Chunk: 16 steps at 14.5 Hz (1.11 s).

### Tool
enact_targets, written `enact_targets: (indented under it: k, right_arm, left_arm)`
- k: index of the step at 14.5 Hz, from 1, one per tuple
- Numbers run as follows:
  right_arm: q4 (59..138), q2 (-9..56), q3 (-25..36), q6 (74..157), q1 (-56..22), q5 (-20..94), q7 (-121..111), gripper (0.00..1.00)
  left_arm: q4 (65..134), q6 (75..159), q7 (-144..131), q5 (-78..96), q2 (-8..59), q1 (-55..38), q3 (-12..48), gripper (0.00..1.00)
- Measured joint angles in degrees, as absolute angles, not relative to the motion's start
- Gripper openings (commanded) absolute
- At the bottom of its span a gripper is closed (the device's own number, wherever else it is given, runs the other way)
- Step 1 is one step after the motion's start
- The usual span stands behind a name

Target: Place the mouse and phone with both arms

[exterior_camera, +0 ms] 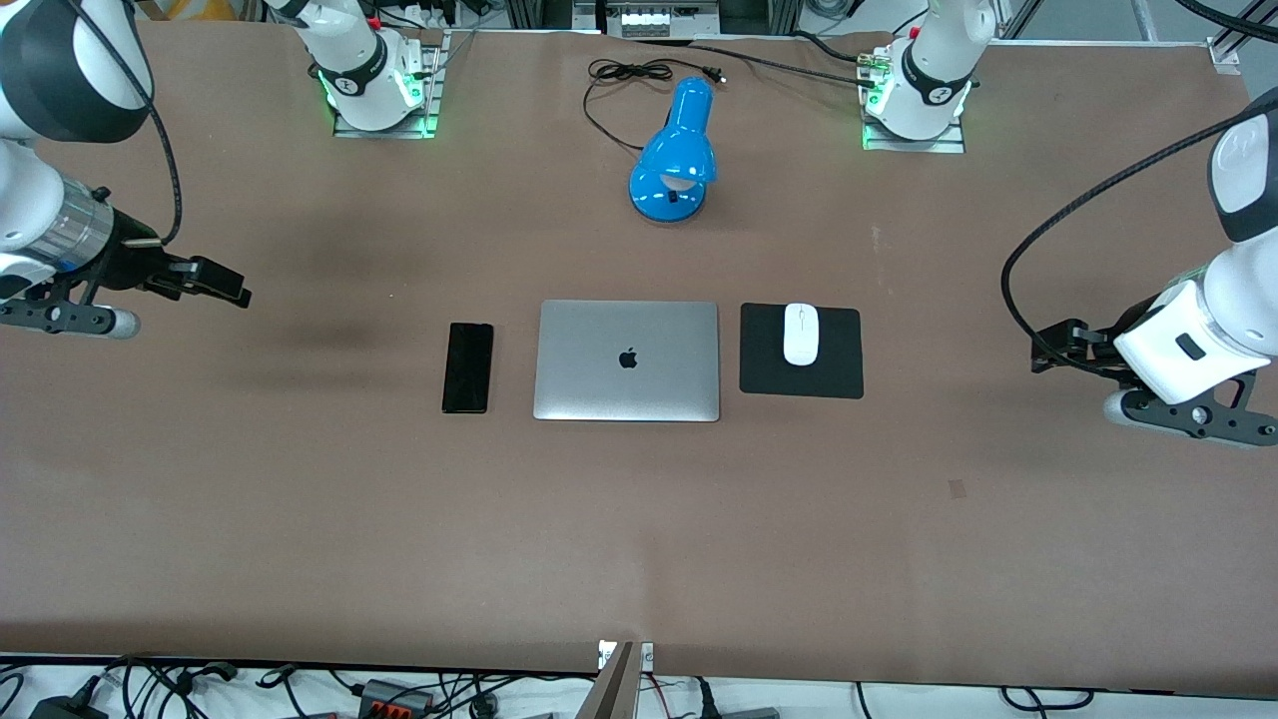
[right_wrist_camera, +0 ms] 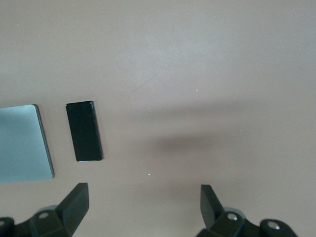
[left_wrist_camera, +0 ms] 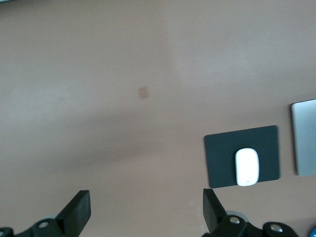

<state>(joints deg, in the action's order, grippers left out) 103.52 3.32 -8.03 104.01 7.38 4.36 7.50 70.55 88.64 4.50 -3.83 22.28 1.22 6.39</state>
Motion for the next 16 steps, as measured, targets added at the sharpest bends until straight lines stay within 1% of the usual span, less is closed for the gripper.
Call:
enact_targets:
  k: [1, 3, 6, 8, 11, 14, 16]
  right_arm:
    - [103.48, 3.36, -8.17, 104.01, 6.78, 4.36, 9.18, 1.00]
    - [103.36, 3.35, -8.26, 104.01, 5.12, 4.34, 12.12, 1.00]
    - [101.89, 3.33, -8.14, 103.49, 4.49, 4.24, 13.19, 1.00]
    - [99.37, 3.25, -7.85, 101.92, 4.61, 2.61, 13.22, 1.00]
    - [95.84, 3.12, -8.04, 101.45, 4.39, -3.54, 13.30, 1.00]
    - [94.32, 3.15, -7.93, 101.31, 4.48, -5.37, 13.34, 1.00]
    - [94.30, 3.15, -7.72, 101.21, 4.59, -5.43, 13.39, 1.00]
  left_arm:
    - [72.62, 88.55, 4.17, -0.67, 20.76, -1.77, 1.99, 1.00]
    - [78.81, 90.05, 3.29, 4.12, 16.59, -4.04, -2.87, 1.00]
    - [90.37, 96.66, 1.74, 5.78, 9.03, -3.70, -4.94, 1.00]
    - [95.55, 100.61, 1.08, 5.79, 5.75, -2.86, -5.15, 1.00]
    - [97.69, 104.72, 0.51, 5.79, 3.39, -2.20, -5.24, 1.00]
    - [100.33, 104.70, 0.41, 5.79, 0.75, -2.13, -5.07, 1.00]
    - [100.67, 104.72, 0.91, 4.97, -0.28, -1.55, -3.84, 1.00]
